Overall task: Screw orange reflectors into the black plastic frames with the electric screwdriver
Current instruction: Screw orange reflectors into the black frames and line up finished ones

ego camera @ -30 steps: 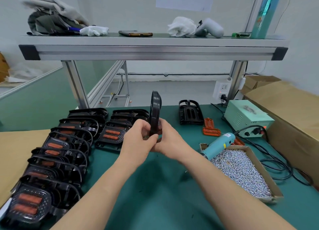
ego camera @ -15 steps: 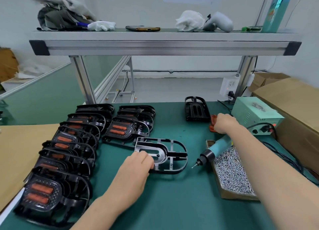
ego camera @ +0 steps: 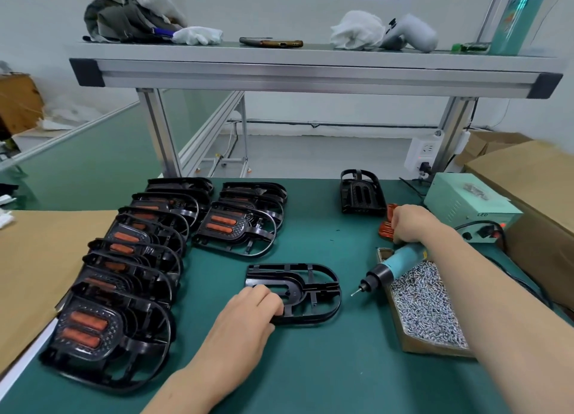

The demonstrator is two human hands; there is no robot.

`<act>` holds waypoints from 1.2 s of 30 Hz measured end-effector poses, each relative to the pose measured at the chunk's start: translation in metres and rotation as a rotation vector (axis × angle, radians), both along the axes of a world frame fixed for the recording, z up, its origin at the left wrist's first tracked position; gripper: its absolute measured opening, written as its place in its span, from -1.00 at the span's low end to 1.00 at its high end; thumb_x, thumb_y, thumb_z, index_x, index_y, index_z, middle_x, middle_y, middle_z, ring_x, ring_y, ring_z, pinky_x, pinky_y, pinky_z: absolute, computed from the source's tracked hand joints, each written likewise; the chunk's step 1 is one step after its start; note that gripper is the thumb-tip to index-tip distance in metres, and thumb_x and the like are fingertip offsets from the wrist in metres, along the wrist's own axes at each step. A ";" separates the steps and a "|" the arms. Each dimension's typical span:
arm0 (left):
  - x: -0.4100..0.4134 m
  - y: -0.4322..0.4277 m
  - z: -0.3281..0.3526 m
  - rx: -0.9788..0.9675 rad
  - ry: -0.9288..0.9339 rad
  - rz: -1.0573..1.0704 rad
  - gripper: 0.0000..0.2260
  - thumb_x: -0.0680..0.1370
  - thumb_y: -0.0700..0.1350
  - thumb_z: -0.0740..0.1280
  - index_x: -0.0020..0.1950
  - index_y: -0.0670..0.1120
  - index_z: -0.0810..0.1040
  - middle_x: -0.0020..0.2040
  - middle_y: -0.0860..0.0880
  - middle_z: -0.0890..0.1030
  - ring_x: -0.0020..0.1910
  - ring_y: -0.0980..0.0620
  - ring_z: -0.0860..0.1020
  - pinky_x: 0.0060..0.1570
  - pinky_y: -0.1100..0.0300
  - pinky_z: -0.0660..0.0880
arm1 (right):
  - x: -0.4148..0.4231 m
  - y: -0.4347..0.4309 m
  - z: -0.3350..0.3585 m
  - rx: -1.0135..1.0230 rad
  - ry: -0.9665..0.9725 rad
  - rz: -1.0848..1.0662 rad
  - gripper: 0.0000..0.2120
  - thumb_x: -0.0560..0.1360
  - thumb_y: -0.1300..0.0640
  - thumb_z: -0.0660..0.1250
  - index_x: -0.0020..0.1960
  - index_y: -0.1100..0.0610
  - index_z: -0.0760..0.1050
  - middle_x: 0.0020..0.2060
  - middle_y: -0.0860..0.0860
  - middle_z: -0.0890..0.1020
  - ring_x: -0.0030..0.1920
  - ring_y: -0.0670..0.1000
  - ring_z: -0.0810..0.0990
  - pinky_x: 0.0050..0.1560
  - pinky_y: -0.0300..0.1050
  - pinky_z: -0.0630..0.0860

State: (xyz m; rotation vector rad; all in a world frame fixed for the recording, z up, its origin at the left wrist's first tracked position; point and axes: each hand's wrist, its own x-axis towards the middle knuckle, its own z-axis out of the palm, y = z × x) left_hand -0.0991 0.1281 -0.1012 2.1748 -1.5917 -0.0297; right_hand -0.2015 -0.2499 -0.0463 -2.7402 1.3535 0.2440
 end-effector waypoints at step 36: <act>-0.005 0.008 0.041 -0.478 1.023 0.123 -0.58 0.49 -0.30 0.46 0.29 0.05 0.60 0.09 -0.01 0.71 0.07 0.05 0.64 0.15 0.19 0.50 | -0.029 0.232 0.008 0.531 -1.038 0.447 -0.53 0.34 0.19 0.59 0.12 -0.07 0.45 -0.01 -0.22 0.63 0.01 -0.11 0.56 0.08 -0.18 0.49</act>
